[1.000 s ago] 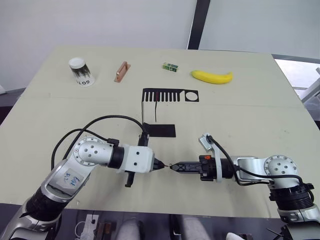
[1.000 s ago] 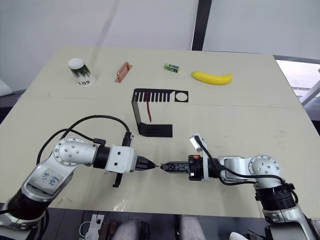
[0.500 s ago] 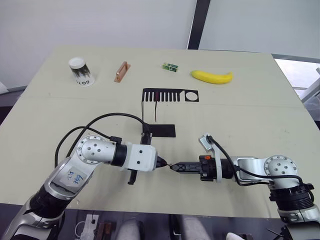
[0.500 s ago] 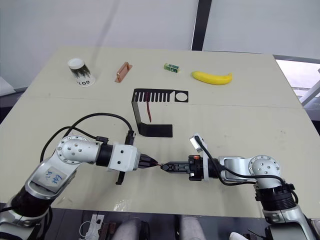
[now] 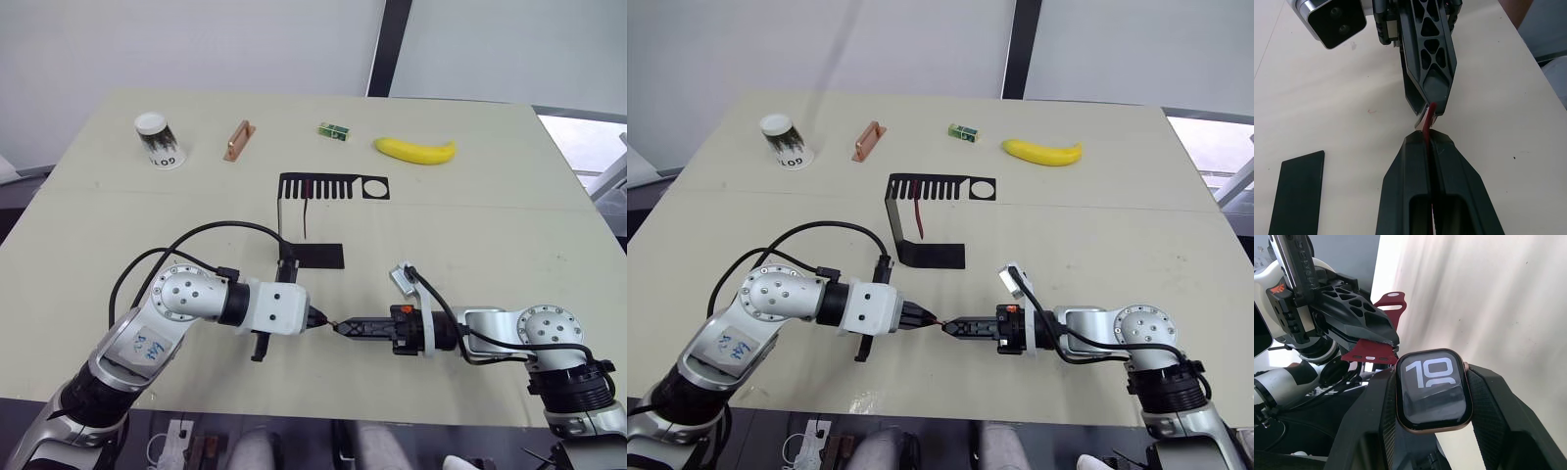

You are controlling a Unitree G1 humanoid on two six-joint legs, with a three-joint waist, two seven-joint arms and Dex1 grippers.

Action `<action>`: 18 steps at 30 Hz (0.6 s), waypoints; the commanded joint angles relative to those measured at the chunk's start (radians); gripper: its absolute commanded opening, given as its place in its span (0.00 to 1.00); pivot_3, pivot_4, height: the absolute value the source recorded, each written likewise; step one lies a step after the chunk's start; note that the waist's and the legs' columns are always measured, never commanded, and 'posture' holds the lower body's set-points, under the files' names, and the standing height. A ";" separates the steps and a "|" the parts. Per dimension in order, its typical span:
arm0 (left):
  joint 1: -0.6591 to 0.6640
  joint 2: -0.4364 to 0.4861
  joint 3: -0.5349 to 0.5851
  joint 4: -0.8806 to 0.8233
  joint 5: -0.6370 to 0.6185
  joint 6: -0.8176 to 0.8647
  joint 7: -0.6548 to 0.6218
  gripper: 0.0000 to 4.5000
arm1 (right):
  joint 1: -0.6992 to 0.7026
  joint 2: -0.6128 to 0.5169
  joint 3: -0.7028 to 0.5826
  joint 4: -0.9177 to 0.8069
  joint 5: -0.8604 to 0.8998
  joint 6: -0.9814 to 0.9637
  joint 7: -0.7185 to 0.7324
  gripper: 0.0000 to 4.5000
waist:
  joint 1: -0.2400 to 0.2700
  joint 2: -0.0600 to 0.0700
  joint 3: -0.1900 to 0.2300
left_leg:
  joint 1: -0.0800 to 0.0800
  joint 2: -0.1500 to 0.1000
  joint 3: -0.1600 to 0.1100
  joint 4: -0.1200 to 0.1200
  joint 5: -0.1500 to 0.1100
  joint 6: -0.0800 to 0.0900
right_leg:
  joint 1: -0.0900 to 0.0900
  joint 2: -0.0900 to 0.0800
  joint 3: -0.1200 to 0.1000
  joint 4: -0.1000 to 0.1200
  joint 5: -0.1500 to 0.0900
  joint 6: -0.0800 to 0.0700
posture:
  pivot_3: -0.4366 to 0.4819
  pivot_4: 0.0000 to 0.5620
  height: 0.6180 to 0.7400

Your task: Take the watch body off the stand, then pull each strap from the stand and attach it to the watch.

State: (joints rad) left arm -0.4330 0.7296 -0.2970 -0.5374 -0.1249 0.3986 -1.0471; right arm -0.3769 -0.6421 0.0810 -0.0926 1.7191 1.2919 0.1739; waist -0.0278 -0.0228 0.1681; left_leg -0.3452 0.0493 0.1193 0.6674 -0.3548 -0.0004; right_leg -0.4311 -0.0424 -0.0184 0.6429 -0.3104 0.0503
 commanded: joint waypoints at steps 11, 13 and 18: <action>0.010 0.004 -0.011 -0.043 0.017 -0.002 0.015 0.00 | -0.004 0.007 -0.006 -0.031 0.030 0.002 -0.006 0.35 | 0.000 0.000 0.000 | 0.000 0.000 0.000 0.000 0.000 0.000 | 0.000 0.000 0.000 0.000 0.000 0.000 | 0.48 0.27 1.00; 0.013 0.003 -0.013 -0.044 0.019 -0.003 0.018 0.00 | -0.004 0.008 -0.005 -0.032 0.029 0.002 -0.005 0.35 | 0.000 0.000 0.000 | 0.000 0.000 0.000 0.000 0.000 0.000 | 0.000 0.000 0.000 0.000 0.000 0.000 | 0.48 0.27 1.00; 0.022 0.007 -0.017 -0.049 0.027 -0.003 0.021 0.00 | -0.004 0.008 -0.004 -0.033 0.030 0.003 -0.006 0.35 | 0.000 0.000 0.000 | 0.000 0.000 0.000 0.000 0.000 0.000 | 0.000 0.000 0.000 0.000 0.000 0.000 | 0.48 0.27 1.00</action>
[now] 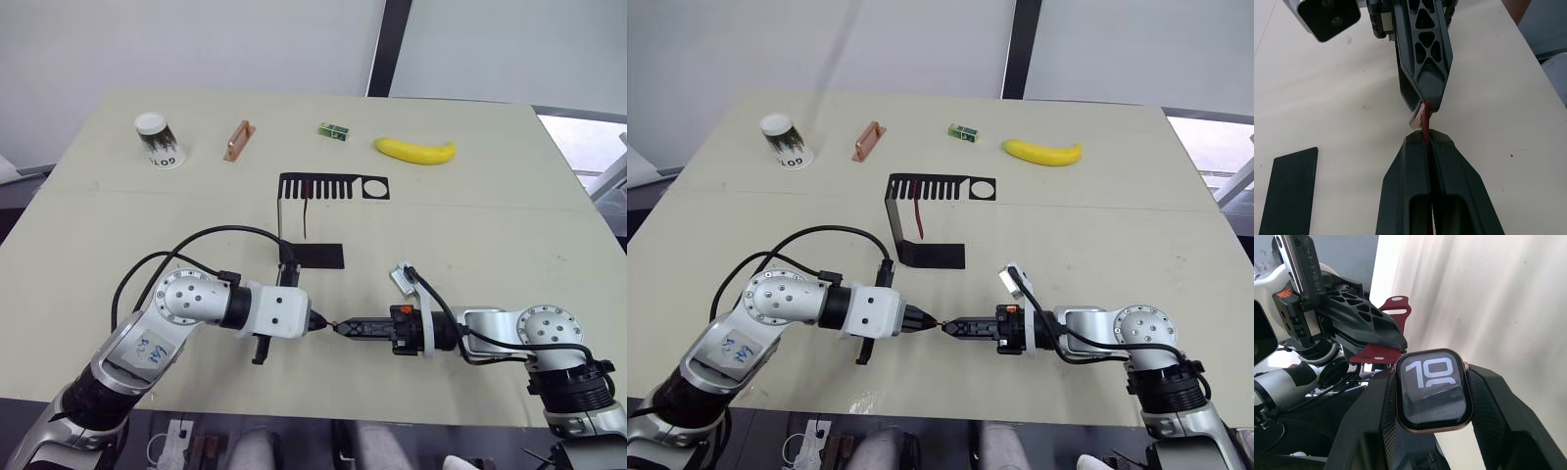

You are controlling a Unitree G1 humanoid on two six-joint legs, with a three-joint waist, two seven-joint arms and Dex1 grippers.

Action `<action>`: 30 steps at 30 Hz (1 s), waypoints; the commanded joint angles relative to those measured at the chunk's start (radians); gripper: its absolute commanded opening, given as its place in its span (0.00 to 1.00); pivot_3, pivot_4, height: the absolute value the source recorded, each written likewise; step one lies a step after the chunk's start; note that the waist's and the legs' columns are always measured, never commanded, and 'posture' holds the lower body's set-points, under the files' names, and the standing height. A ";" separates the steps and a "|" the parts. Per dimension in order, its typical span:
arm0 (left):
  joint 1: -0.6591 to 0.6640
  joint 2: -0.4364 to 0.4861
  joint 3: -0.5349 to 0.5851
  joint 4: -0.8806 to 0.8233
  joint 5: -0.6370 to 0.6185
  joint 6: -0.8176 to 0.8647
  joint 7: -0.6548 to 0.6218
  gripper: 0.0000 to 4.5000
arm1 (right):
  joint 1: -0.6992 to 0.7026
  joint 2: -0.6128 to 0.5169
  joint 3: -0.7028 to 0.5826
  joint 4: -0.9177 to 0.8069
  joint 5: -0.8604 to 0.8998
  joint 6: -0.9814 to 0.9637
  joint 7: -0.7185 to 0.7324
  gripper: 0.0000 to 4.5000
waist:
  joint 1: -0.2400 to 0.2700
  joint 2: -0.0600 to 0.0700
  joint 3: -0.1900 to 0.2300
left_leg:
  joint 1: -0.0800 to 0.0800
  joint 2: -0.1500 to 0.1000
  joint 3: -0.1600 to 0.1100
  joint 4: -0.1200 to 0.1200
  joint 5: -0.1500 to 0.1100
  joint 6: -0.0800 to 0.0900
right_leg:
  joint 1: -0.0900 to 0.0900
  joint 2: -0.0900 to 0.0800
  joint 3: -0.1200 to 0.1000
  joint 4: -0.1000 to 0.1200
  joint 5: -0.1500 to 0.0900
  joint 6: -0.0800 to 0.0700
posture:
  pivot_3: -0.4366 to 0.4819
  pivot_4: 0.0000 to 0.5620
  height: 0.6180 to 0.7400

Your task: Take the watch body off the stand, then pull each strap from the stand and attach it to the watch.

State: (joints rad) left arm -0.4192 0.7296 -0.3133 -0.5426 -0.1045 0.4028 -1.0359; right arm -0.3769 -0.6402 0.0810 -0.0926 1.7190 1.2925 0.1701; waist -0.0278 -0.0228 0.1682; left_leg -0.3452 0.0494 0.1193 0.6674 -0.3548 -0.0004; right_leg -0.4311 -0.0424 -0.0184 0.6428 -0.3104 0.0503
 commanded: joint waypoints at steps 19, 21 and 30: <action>0.010 -0.005 -0.025 -0.029 0.042 -0.037 0.018 0.00 | -0.005 0.010 -0.004 -0.033 0.031 0.000 -0.005 0.35 | 0.000 0.000 0.000 | 0.000 0.000 0.000 0.000 0.000 0.000 | 0.000 0.000 0.000 0.000 0.000 0.000 | 0.48 0.27 1.00; 0.009 -0.007 -0.027 -0.028 0.045 -0.038 0.019 0.00 | -0.006 0.012 -0.004 -0.031 0.030 -0.001 -0.006 0.35 | 0.000 0.000 0.000 | 0.000 0.000 0.000 0.000 0.000 0.000 | 0.000 0.000 0.000 0.000 0.000 0.000 | 0.48 0.27 1.00; -0.007 -0.014 -0.050 -0.024 0.071 -0.038 0.015 0.00 | -0.012 0.014 -0.003 -0.031 0.035 0.001 -0.010 0.35 | 0.000 0.000 0.000 | 0.000 0.000 0.000 0.000 0.000 0.000 | 0.000 0.000 0.000 0.000 0.000 0.000 | 0.48 0.27 1.00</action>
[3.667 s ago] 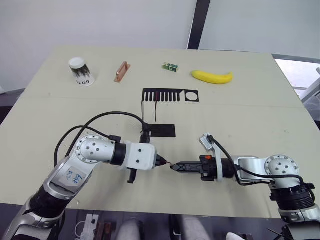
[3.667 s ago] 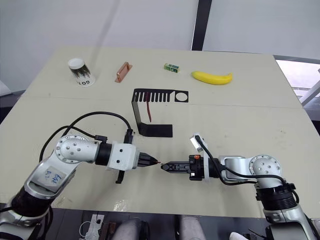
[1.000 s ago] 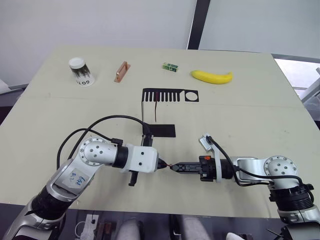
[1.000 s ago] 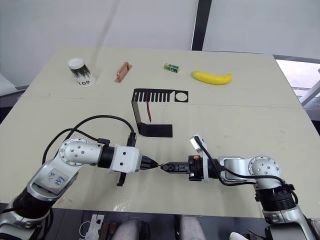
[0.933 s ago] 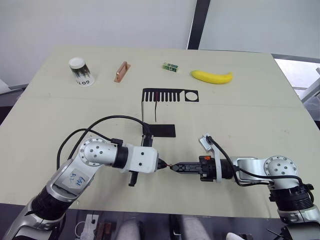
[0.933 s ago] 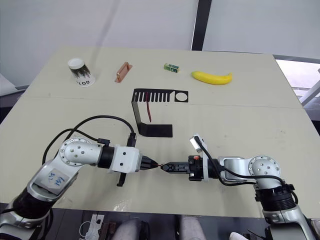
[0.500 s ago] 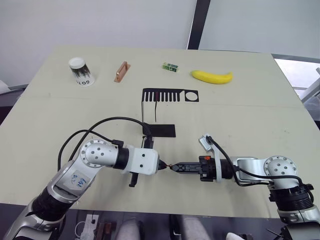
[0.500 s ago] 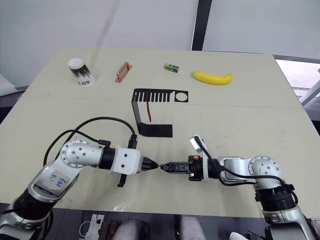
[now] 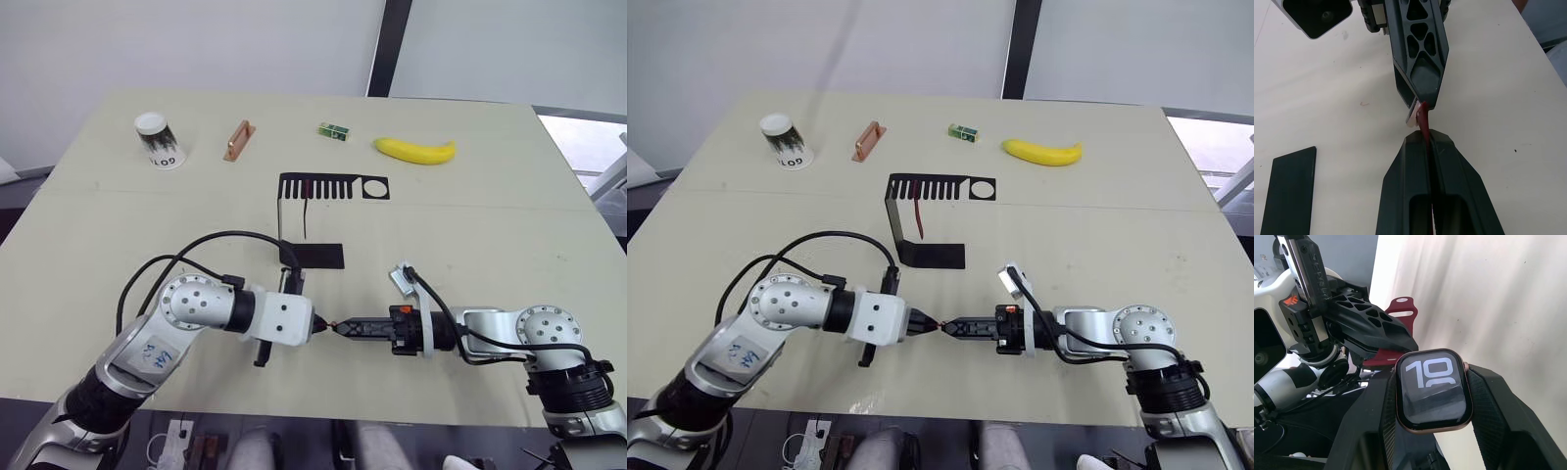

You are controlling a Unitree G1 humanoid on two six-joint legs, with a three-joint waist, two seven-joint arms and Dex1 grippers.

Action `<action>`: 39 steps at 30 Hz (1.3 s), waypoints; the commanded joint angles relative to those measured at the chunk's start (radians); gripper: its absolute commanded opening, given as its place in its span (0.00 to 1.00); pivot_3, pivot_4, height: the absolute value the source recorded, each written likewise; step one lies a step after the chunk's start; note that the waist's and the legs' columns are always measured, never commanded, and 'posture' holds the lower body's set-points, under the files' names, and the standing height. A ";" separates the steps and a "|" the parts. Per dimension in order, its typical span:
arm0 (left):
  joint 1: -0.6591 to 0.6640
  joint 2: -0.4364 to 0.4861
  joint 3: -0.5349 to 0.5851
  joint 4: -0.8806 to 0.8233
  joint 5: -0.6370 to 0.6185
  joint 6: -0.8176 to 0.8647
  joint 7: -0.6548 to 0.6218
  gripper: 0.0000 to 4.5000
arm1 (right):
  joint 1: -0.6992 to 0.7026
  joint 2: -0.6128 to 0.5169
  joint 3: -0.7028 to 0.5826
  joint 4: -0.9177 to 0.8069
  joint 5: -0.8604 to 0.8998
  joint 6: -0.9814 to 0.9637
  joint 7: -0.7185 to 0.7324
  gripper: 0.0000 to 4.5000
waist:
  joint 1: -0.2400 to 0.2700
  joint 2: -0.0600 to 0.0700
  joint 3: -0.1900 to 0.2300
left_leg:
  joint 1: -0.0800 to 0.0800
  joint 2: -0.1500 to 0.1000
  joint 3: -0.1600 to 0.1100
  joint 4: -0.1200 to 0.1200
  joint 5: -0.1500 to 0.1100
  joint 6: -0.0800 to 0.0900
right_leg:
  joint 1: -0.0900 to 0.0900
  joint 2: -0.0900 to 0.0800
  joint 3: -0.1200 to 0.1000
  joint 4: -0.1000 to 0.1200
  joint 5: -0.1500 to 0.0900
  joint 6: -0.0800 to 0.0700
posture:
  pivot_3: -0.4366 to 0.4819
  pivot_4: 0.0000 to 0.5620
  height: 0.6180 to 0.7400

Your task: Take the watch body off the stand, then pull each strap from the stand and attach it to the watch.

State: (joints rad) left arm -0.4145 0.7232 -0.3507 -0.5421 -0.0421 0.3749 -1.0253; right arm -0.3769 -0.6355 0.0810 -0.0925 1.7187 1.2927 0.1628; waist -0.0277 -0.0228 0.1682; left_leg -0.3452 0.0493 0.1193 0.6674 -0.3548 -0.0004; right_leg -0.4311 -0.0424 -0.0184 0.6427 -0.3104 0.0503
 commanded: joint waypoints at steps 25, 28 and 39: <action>-0.050 -0.032 -0.053 -0.033 0.034 0.068 0.005 0.00 | -0.007 0.013 0.001 -0.035 0.034 0.003 -0.002 0.35 | 0.000 0.000 0.000 | 0.000 0.000 0.000 0.000 0.000 0.000 | 0.000 0.000 0.000 0.000 0.000 0.000 | 0.48 0.27 1.00; -0.053 -0.032 -0.060 -0.033 0.040 0.079 0.004 0.00 | -0.010 0.013 0.002 -0.036 0.040 0.002 -0.007 0.35 | 0.000 0.000 0.000 | 0.000 0.000 0.000 0.000 0.000 0.000 | 0.000 0.000 0.000 0.000 0.000 0.000 | 0.48 0.27 1.00; -0.062 -0.044 -0.069 -0.021 0.058 0.085 0.005 0.00 | -0.012 0.014 0.004 -0.039 0.049 0.000 -0.017 0.35 | 0.000 0.000 0.000 | 0.000 0.000 0.000 0.000 0.000 0.000 | 0.000 0.000 0.000 0.000 0.000 0.000 | 0.48 0.27 1.00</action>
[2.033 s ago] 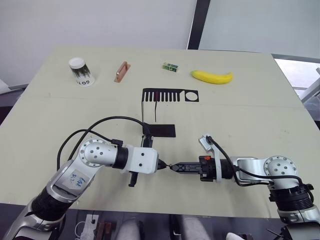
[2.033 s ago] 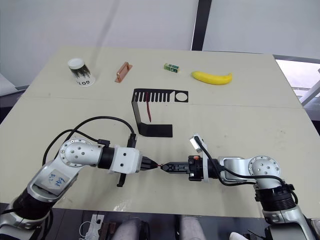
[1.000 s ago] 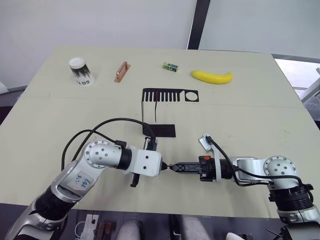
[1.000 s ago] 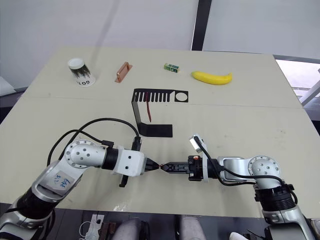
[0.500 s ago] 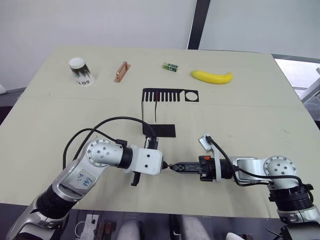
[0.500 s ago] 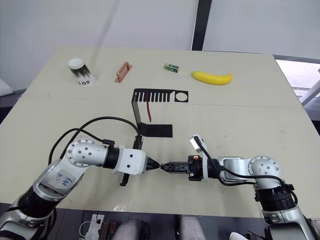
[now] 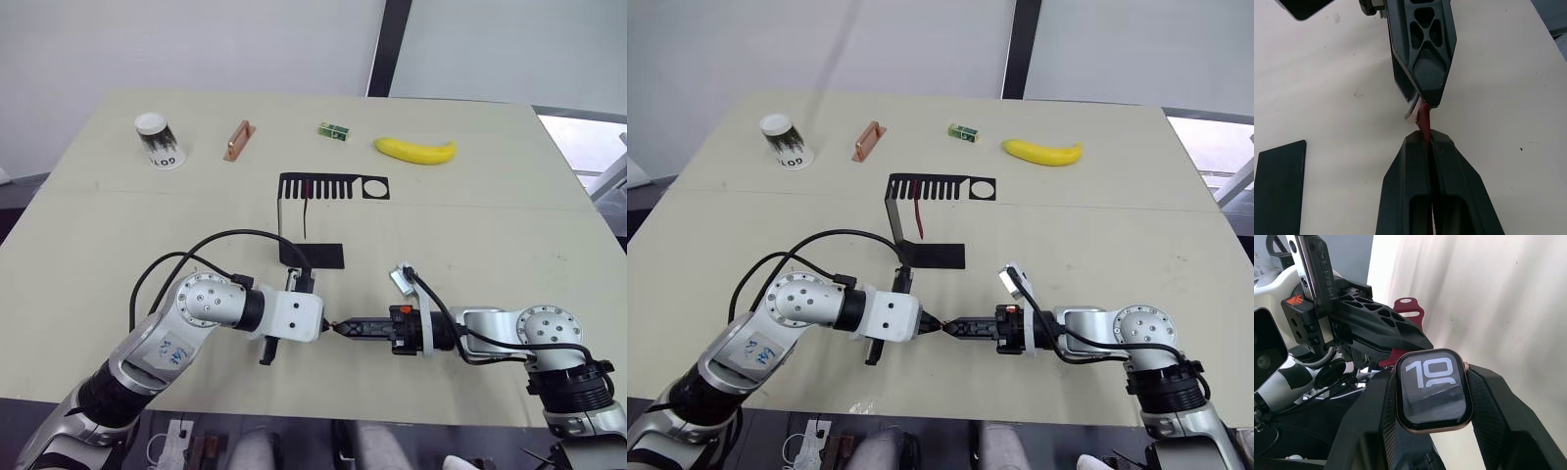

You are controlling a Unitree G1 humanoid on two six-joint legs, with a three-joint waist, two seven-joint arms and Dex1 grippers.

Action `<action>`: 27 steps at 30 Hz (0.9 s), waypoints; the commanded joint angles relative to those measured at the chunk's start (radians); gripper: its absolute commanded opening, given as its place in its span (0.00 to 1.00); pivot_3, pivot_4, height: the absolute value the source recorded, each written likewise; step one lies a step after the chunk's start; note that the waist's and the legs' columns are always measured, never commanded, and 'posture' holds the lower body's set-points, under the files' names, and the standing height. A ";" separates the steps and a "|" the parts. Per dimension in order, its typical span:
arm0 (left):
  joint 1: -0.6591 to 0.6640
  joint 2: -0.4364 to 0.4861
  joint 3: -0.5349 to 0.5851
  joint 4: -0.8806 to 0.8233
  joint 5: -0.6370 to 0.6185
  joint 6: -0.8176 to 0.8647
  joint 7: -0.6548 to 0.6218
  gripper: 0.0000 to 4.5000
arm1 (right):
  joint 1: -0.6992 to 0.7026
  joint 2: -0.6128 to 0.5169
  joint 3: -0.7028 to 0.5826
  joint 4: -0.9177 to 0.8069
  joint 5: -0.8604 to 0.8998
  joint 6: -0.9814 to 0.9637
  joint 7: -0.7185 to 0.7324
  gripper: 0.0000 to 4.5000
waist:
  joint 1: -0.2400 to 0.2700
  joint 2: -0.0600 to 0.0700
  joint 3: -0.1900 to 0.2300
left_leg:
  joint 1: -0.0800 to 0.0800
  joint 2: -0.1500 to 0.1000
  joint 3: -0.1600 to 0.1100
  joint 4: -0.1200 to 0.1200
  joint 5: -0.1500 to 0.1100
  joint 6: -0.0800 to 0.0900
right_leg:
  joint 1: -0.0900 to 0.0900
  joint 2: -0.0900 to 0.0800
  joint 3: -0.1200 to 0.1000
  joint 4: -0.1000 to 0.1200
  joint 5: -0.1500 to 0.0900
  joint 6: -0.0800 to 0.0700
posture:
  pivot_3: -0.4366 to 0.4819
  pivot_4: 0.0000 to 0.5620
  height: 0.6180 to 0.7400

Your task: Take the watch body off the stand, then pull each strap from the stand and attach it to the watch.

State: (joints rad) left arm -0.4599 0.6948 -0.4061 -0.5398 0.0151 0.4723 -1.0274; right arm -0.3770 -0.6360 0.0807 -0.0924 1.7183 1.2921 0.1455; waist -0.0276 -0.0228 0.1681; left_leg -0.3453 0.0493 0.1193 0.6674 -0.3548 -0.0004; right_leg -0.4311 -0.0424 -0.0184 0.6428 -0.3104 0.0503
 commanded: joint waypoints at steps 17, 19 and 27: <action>-0.008 -0.023 -0.017 -0.017 0.015 -0.003 0.010 0.00 | -0.006 0.009 0.008 -0.052 0.063 0.002 -0.006 0.35 | 0.000 0.000 0.000 | 0.000 0.000 0.000 0.000 0.000 0.000 | 0.000 0.000 0.000 0.000 0.000 0.000 | 0.48 0.27 1.00; -0.010 -0.024 -0.018 -0.016 0.016 -0.001 0.010 0.00 | -0.005 0.008 0.009 -0.052 0.063 0.002 -0.006 0.35 | 0.000 0.000 0.000 | 0.000 0.000 0.000 0.000 0.000 0.000 | 0.000 0.000 0.000 0.000 0.000 0.000 | 0.48 0.27 1.00; -0.012 -0.020 -0.013 -0.019 0.018 -0.008 0.000 0.00 | 0.000 0.010 0.009 -0.054 0.058 0.000 -0.005 0.35 | 0.000 0.000 0.000 | 0.000 0.000 0.000 0.000 0.000 0.000 | 0.000 0.000 0.000 0.000 0.000 0.000 | 0.48 0.27 1.00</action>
State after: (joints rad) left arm -0.4599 0.6826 -0.4112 -0.5346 0.0387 0.4793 -1.0282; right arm -0.3769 -0.6368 0.0817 -0.0927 1.7362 1.2917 0.1350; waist -0.0277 -0.0228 0.1681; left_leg -0.3452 0.0493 0.1193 0.6674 -0.3548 -0.0004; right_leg -0.4312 -0.0424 -0.0184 0.6429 -0.3104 0.0503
